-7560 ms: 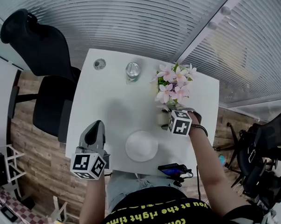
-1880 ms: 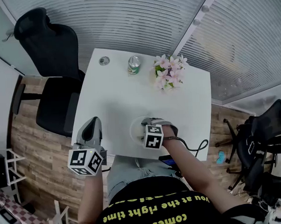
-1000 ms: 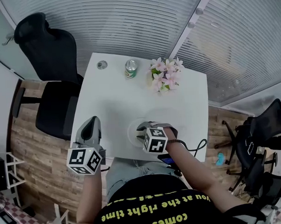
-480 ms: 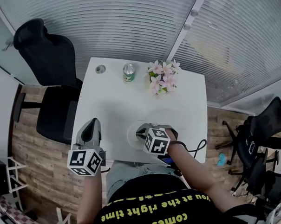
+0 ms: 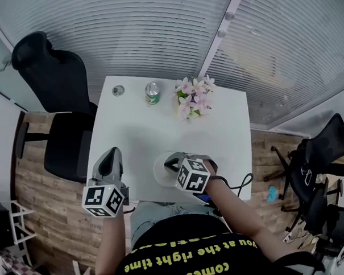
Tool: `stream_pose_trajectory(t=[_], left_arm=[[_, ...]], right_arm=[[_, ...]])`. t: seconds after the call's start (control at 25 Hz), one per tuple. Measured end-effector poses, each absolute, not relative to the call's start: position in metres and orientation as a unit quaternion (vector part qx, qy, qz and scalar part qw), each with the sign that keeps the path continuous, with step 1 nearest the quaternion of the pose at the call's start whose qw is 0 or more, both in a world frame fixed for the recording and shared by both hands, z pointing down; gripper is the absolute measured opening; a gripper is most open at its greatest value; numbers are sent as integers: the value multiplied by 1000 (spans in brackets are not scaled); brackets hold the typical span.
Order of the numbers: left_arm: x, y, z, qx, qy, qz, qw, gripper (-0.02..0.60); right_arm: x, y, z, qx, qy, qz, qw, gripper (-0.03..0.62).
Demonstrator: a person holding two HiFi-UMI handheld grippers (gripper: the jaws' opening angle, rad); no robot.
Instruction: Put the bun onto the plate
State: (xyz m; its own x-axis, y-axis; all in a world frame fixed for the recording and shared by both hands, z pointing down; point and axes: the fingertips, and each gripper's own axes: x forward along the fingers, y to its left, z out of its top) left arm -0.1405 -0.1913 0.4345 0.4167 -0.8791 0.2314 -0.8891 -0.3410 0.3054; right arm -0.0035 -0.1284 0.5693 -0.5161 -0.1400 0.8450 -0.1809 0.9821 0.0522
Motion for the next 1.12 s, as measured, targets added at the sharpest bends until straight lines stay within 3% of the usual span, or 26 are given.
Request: stream_pose_trajectory(t=[0.72, 1.12], left_arm=[[-129, -209, 429, 827, -530, 18, 187, 2], [-122, -215, 423, 834, -522, 26, 179, 0]], right_arm=[[13, -172, 482, 197, -902, 7, 384, 8], [51, -199, 425, 293, -913, 18, 283, 8]])
